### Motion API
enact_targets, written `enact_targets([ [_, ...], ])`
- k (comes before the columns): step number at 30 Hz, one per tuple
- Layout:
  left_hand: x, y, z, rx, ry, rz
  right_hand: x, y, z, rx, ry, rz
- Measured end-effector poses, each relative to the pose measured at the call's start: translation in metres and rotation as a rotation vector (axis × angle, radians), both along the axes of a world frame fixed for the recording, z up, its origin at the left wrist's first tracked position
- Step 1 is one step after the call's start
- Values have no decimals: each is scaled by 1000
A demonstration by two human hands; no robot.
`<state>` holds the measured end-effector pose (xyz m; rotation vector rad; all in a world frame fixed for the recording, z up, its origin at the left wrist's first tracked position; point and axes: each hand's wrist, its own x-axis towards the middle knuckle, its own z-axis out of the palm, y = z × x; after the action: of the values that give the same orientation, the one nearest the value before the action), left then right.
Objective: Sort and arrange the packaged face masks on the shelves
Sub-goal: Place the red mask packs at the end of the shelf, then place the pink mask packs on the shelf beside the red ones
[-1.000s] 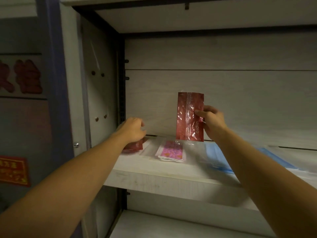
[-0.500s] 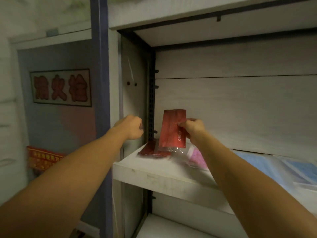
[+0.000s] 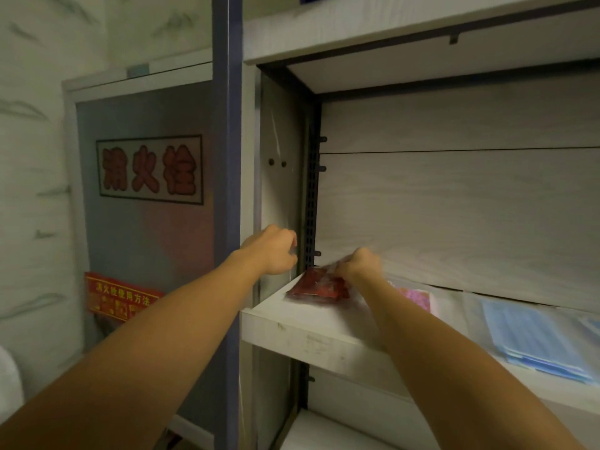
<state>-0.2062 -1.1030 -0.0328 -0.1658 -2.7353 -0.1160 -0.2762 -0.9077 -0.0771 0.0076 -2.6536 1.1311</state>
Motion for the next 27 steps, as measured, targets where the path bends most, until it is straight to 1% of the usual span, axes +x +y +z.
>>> enact_targets([
  [4,-3,0,-3,54,10,-23,9,-5,-2,208,32,-14],
  [6,-4,0,-5,61,6,-26,7,-5,-3,270,40,-30],
  [10,-9,0,-8,66,-2,-43,6,0,-1,311,75,-23],
  [16,-18,12,-7,137,-3,-89,14,35,12,360,170,67],
  [22,-32,51,-14,114,-29,-195,44,92,15,512,187,-24],
  [27,-31,101,-16,83,-9,-316,83,143,10,594,153,-168],
])
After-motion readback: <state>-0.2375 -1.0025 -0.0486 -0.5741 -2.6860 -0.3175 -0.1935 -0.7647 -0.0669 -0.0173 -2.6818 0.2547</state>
